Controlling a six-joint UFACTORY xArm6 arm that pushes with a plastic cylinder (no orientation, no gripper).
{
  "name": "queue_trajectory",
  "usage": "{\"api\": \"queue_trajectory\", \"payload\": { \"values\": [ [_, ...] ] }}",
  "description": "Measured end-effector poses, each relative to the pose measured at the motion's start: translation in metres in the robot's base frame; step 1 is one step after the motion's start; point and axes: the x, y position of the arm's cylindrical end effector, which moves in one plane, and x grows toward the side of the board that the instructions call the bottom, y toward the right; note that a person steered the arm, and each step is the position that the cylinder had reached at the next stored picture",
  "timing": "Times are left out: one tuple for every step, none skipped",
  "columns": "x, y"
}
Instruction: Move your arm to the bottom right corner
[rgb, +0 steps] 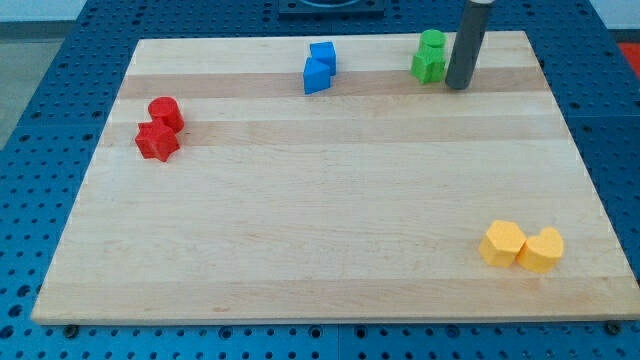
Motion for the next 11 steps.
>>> {"api": "queue_trajectory", "payload": {
  "values": [
    [0.005,0.000],
    [0.005,0.000],
    [0.005,0.000],
    [0.005,0.000],
    [0.005,0.000],
    [0.006,0.000],
    [0.029,0.000],
    [0.049,0.044],
    [0.095,0.070],
    [0.173,0.071],
    [0.202,0.106]
  ]
}}
